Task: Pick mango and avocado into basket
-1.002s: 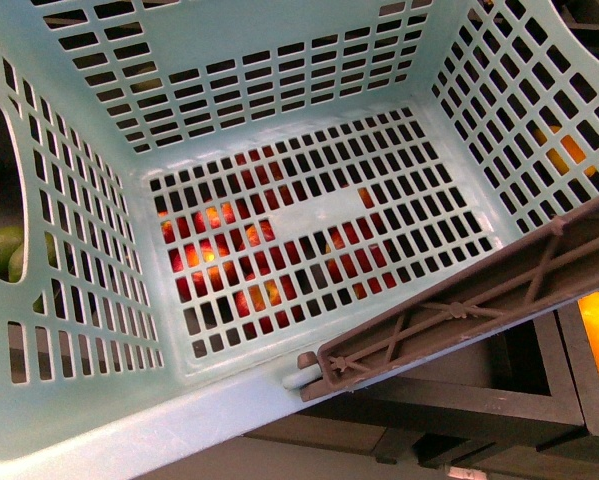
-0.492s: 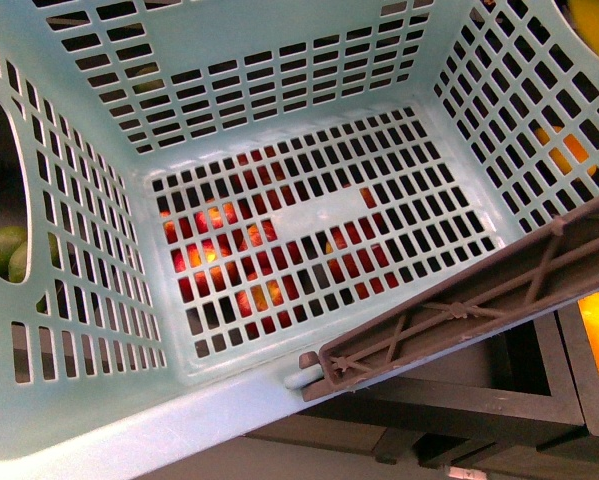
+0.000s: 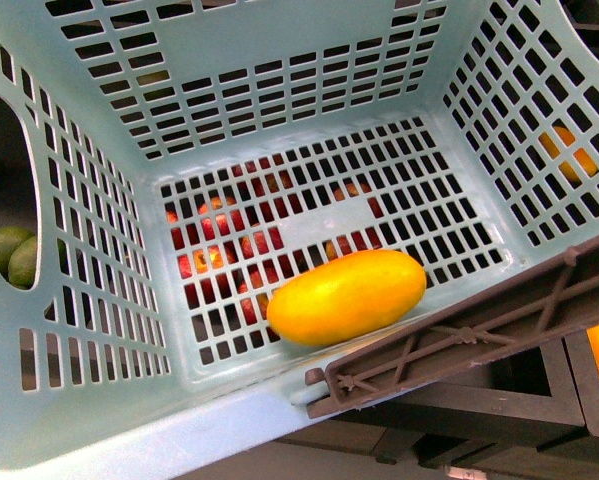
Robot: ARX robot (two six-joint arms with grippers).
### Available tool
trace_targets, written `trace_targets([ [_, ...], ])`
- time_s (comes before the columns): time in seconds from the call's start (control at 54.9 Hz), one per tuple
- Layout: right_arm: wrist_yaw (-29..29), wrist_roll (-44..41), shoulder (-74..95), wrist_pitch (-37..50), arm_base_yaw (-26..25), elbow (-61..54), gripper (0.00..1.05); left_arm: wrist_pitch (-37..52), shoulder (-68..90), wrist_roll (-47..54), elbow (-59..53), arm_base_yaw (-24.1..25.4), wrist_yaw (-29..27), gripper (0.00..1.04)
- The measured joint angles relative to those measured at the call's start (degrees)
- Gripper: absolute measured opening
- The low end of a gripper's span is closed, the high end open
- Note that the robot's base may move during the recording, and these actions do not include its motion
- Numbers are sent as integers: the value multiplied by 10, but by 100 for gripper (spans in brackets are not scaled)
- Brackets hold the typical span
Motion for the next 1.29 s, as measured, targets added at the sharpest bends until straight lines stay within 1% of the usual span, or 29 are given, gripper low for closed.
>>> trace_targets([
  [0.018,0,-23,-6,49,-3,-26,76,0,0,-2,0,0,2,19],
  [0.055,-5,-47,-21,103,-10,-63,67,0,0,-4,0,1,3,19],
  [0.073,-6,-52,-24,109,-11,-68,66,0,0,-4,0,1,2,19],
  [0.109,-10,-65,-40,126,-17,-87,59,0,0,-3,0,2,-3,19],
  [0.164,-18,-76,-61,134,-24,-110,48,0,0,0,0,2,-8,19],
  [0.31,-30,-84,-93,137,-40,-155,27,0,0,2,0,2,-5,19],
  [0.346,-35,-86,-105,137,-44,-168,20,0,0,1,0,2,-4,19],
  [0.401,-40,-89,-117,137,-47,-179,13,0,0,0,0,2,-3,19],
  [0.437,-45,-90,-130,137,-51,-189,6,0,0,-1,0,2,-3,19],
  [0.473,-47,-93,-140,136,-54,-195,2,0,0,0,0,2,-3,19],
  [0.528,-54,-93,-155,132,-59,-206,2,0,0,0,0,2,-3,19],
  [0.565,-76,-93,-164,128,-72,-213,2,0,0,0,0,2,-3,19],
  [0.601,-87,-93,-174,125,-85,-219,2,0,0,0,0,2,-4,19],
  [0.674,-90,-93,-195,116,-101,-232,2,0,0,0,0,2,-4,19],
  [0.892,-94,-93,-277,69,-103,-268,2,0,0,0,0,2,-5,19],
  [0.911,-94,-94,-282,66,-103,-269,3,0,0,0,0,2,-5,19],
  [0.965,-94,-94,-290,64,-103,-272,16,0,0,0,0,2,-5,19],
  [1.074,-94,-94,-292,63,-103,-272,38,0,0,0,0,2,-3,19],
  [1.165,-94,-94,-292,63,-103,-272,60,0,0,0,0,2,-4,19],
  [1.202,-94,-94,-292,63,-103,-272,67,0,0,0,0,2,-5,19],
  [1.293,-94,-94,-292,63,-103,-272,89,0,0,0,0,2,-5,19],
])
